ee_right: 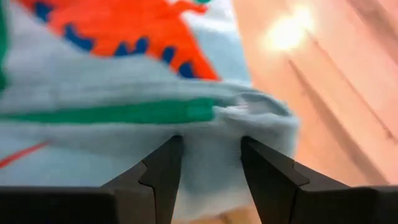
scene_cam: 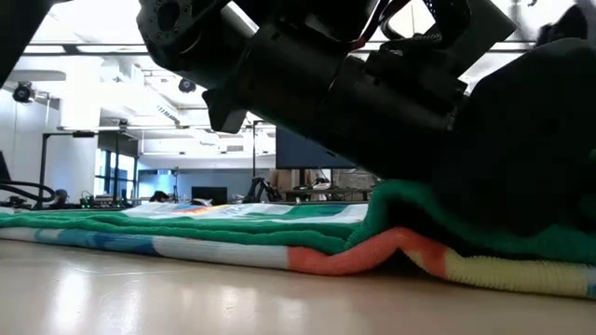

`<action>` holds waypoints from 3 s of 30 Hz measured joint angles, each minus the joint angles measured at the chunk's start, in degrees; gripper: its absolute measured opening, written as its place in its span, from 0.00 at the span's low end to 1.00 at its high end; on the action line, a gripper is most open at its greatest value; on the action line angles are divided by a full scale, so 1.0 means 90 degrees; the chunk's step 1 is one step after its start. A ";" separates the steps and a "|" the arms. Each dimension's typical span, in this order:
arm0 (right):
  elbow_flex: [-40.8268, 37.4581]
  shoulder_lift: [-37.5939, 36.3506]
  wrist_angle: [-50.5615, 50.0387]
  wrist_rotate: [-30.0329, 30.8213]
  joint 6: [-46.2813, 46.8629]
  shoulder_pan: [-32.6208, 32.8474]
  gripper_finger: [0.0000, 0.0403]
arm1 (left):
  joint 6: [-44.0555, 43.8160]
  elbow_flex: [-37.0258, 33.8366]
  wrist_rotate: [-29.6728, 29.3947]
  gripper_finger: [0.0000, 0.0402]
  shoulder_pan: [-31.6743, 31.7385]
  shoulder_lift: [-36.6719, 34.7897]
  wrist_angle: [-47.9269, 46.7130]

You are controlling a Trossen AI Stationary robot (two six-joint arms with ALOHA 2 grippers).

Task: Roll towel
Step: Roll the green towel

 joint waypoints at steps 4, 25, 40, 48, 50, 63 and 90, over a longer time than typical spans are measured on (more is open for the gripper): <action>-0.0036 -0.0001 0.0143 -0.0090 -0.0539 -0.0534 0.39 | 0.0015 0.0000 0.0000 0.30 -0.0002 0.0000 0.0032; -0.0794 0.0089 0.1639 -0.0369 -0.0314 -0.0887 0.40 | 0.0874 -0.0048 -0.0174 0.30 -0.0364 -0.0765 0.0370; -0.0514 -0.0506 0.1015 0.0306 -0.0547 -0.0333 0.40 | 0.0788 0.0002 -0.0153 0.30 -0.0189 -0.0087 -0.0079; -0.0504 -0.1085 0.1033 0.0961 -0.0085 0.0872 0.36 | 0.0749 -0.0010 -0.0144 0.30 -0.0182 -0.0080 -0.0074; -0.0513 -0.0839 0.1166 0.0969 -0.0023 0.1012 0.34 | 0.0739 -0.0012 -0.0143 0.30 -0.0180 -0.0078 -0.0071; -0.0520 0.0677 0.3098 0.0988 -0.0437 0.0997 0.03 | 0.0723 -0.0022 -0.0143 0.30 -0.0180 -0.0075 -0.0049; -0.0516 0.0952 0.3257 0.0915 -0.0580 0.0650 0.01 | 0.1146 -0.0073 0.0671 0.30 0.1108 -0.0594 -0.0951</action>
